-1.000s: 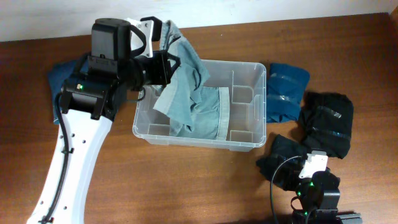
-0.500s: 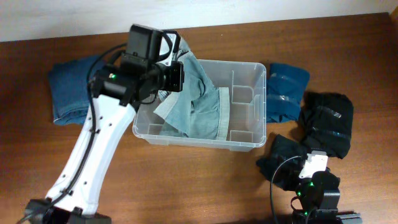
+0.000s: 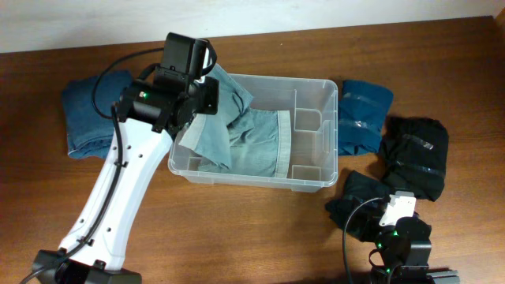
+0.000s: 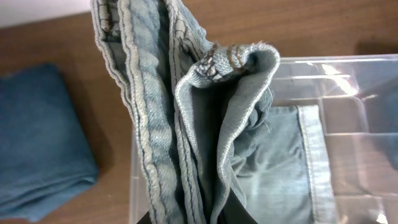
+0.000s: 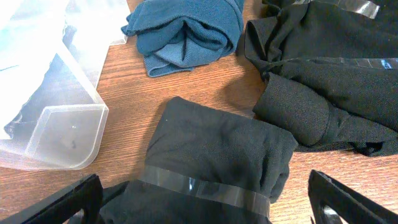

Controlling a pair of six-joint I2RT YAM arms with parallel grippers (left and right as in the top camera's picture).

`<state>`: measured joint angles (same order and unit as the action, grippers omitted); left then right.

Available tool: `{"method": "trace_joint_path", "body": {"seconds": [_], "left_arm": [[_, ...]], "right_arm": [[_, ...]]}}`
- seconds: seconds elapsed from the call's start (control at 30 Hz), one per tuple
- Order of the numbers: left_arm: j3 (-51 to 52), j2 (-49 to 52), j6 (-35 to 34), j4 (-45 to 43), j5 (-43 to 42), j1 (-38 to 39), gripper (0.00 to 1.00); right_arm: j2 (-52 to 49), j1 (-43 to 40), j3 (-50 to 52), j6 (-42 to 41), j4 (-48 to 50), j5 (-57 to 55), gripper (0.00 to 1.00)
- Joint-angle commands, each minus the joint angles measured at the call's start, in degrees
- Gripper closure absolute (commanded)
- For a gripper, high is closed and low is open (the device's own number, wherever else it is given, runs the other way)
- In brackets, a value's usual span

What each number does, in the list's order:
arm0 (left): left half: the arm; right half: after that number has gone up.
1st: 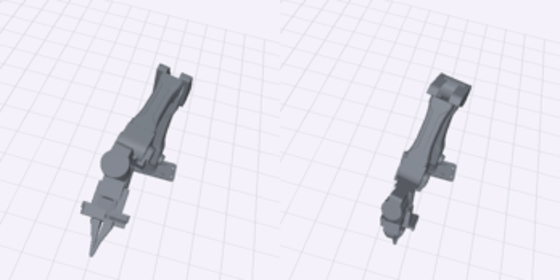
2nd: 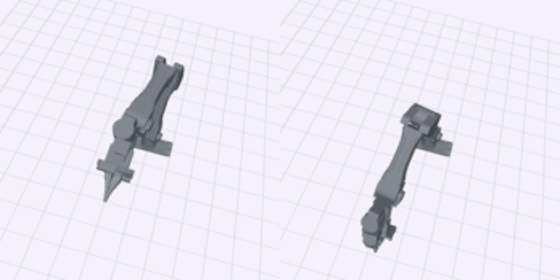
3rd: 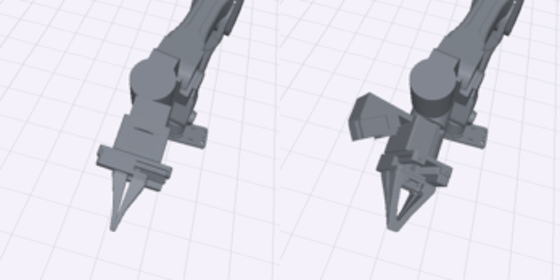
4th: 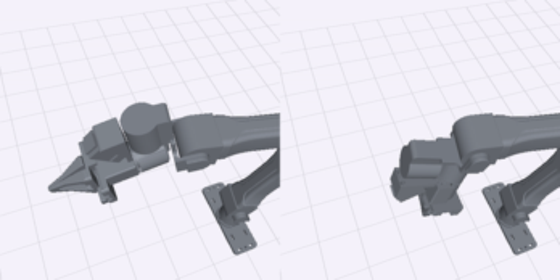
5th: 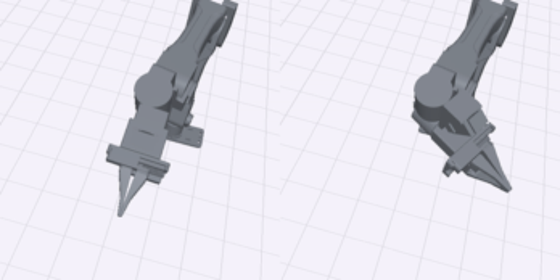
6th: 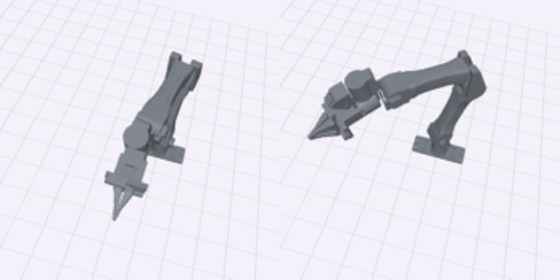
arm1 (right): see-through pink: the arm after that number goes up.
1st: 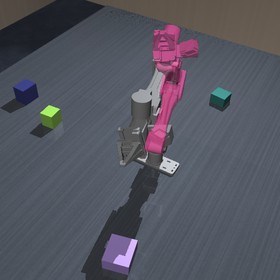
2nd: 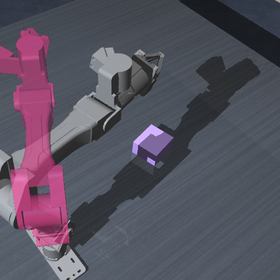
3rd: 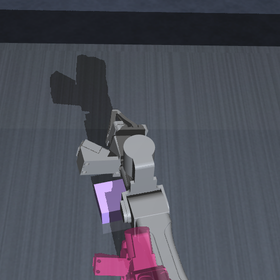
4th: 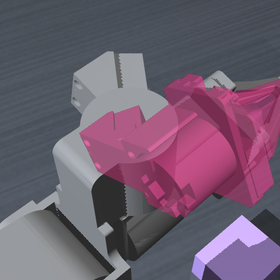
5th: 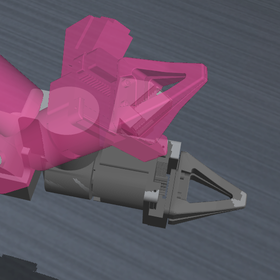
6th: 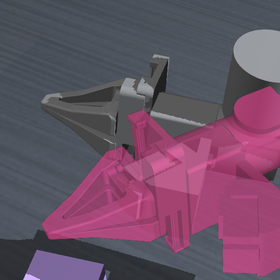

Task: Pack container
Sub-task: 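Lower the jeans into the container's right side and release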

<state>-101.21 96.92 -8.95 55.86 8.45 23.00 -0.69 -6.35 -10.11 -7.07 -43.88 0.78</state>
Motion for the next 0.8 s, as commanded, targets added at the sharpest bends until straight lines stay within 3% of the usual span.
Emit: {"method": "trace_joint_path", "body": {"seconds": [0.0,0.2,0.43,0.57,0.7,0.77], "left_arm": [[-1.4,-1.2,2.7,-1.3,9.8,1.6,0.99],[-2.6,-1.2,5.5,-0.7,18.1,2.3,0.99],[-2.7,-0.8,7.3,-0.5,19.3,2.9,1.00],[-2.7,-0.7,7.3,-0.3,26.4,3.0,0.99],[-2.7,-0.4,7.3,-0.8,23.8,3.2,0.99],[-2.7,0.7,8.3,-0.8,16.9,4.3,0.99]], "right_arm": [[0.4,-0.1,0.5,0.2,0.0,0.1,0.02],[0.4,-0.1,0.5,0.2,0.0,0.1,0.02],[0.4,-0.1,0.5,0.2,0.0,0.1,0.02],[0.4,-0.1,0.5,0.2,0.0,0.1,0.02],[0.4,0.0,0.5,0.2,0.0,0.1,0.01],[0.4,-0.1,0.5,0.2,0.0,0.1,0.02]]}}
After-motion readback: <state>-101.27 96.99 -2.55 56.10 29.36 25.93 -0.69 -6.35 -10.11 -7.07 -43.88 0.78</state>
